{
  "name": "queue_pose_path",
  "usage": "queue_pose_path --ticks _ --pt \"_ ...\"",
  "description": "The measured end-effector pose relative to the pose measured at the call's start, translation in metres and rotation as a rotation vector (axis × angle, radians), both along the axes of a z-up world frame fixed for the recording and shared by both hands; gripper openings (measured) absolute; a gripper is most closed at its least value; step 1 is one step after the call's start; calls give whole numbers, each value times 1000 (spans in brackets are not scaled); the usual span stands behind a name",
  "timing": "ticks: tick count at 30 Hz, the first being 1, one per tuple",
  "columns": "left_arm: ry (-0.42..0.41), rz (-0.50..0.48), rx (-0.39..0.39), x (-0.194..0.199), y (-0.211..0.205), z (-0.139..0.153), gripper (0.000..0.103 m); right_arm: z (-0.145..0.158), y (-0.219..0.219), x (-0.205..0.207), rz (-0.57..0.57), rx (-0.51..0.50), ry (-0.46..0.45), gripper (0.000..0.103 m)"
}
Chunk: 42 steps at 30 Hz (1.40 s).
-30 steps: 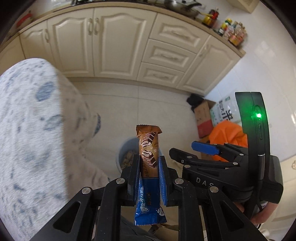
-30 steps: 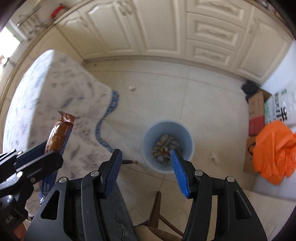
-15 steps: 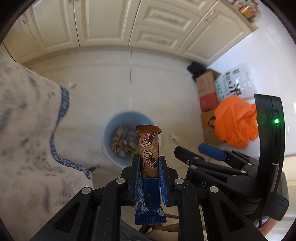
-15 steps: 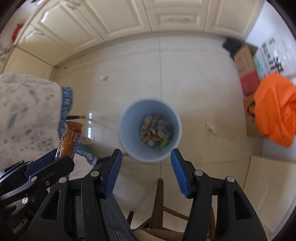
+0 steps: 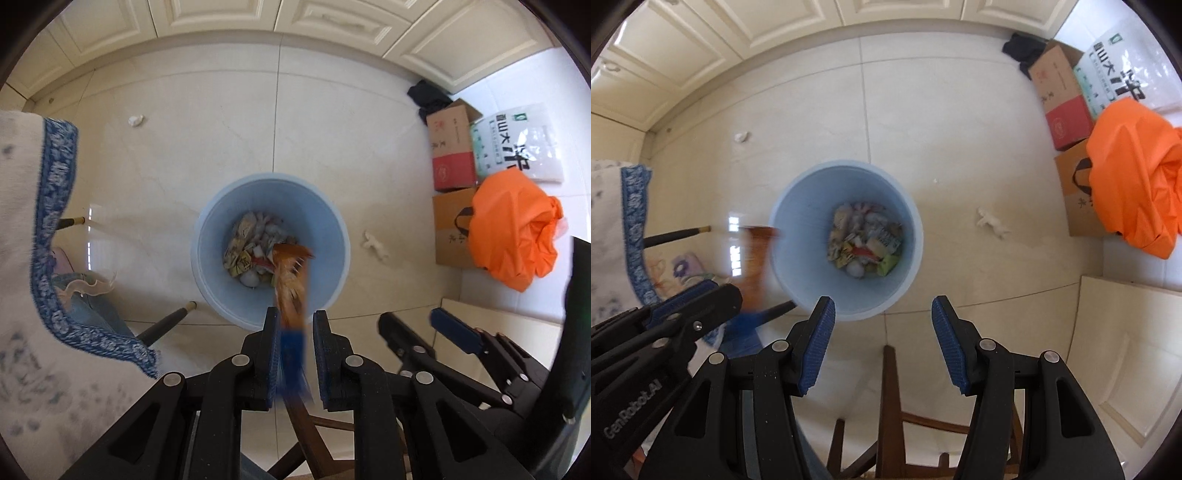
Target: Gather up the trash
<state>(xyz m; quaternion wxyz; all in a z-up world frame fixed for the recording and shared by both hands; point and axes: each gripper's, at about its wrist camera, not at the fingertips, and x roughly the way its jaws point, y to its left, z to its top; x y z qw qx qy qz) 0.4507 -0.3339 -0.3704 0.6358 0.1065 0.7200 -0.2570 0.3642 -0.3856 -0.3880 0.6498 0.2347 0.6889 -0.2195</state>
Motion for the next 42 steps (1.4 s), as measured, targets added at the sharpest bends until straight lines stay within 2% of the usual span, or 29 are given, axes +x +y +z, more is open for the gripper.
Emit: queue_pose_path --ticks 4,7,8,9,10,12,14,20,24,29,35,42 --pt "12 7 7 9 -8 -21 13 -6 -3 0 -27 -6 -6 56" --pt "17 22 18 8 -4 -35 25 -11 -5 -2 -37 -9 1 56" --pt "17 26 33 8 -3 -39 36 -12 -6 -3 -40 -9 3 56" --pt "13 32 56 8 -3 -43 50 -13 -6 -4 -44 -10 6 56" --pt "10 42 81 10 -3 -47 58 -15 -8 -5 -49 -12 8 56" --pt "17 73 87 11 8 -48 86 -16 -9 -7 -65 -12 13 56" --pt "45 108 70 13 12 -53 91 -18 -11 -11 -78 8 14 57" --pt "110 131 120 18 23 -72 92 -24 -7 -16 -78 10 40 68" --pt "136 122 143 23 22 -77 92 -24 -9 -24 -123 16 42 69" --pt "87 94 176 19 15 -68 92 -21 -13 -33 -161 1 49 69" --pt "36 69 180 3 12 -53 92 -10 -17 -43 -214 -53 34 69" --pt "-20 63 150 -18 16 -21 92 1 -15 -48 -219 -71 6 69"
